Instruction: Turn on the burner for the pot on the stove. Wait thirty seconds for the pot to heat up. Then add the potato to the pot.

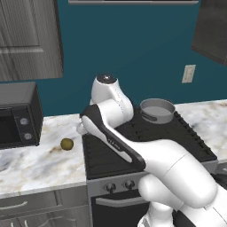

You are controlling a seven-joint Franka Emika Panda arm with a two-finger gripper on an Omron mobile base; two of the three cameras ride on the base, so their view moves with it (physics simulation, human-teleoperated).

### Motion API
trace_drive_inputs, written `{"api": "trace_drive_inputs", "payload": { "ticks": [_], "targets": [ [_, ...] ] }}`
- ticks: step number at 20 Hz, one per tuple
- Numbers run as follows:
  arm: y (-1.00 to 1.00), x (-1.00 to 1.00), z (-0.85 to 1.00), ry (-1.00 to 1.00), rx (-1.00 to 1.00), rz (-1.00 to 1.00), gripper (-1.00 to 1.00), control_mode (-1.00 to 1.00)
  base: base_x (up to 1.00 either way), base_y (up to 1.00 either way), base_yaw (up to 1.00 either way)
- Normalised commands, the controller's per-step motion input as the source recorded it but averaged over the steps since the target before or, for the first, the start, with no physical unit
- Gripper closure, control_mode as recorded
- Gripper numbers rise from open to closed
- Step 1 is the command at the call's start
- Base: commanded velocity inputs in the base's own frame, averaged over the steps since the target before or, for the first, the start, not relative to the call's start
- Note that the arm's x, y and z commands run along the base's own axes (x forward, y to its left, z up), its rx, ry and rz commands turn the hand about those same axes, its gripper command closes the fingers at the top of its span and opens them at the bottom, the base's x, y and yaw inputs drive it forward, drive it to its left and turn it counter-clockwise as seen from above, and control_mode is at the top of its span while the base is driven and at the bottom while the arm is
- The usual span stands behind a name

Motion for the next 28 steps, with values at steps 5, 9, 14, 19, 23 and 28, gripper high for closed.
{"api": "trace_drive_inputs", "payload": {
  "ticks": [5,9,14,19,23,28],
  "targets": [
    [0.55,0.16,0.0,-0.09,-0.03,0.15,-1.0,-1.0,0.0,0.0,0.0],
    [0.38,0.24,0.0,-0.11,0.0,0.14,-1.0,-1.0,0.0,0.0,0.0],
    [0.23,0.28,-0.11,-0.04,0.0,0.16,-1.0,-1.0,0.0,0.0,0.0],
    [0.14,0.24,-0.11,0.02,0.0,0.09,-1.0,-1.0,0.0,0.0,0.0],
    [0.15,0.2,-0.19,0.04,-0.01,0.01,-1.0,-1.0,0.0,0.0,0.0],
    [0.0,0.22,-0.33,0.02,0.0,0.0,-1.0,-1.0,0.0,0.0,0.0]
  ]
}}
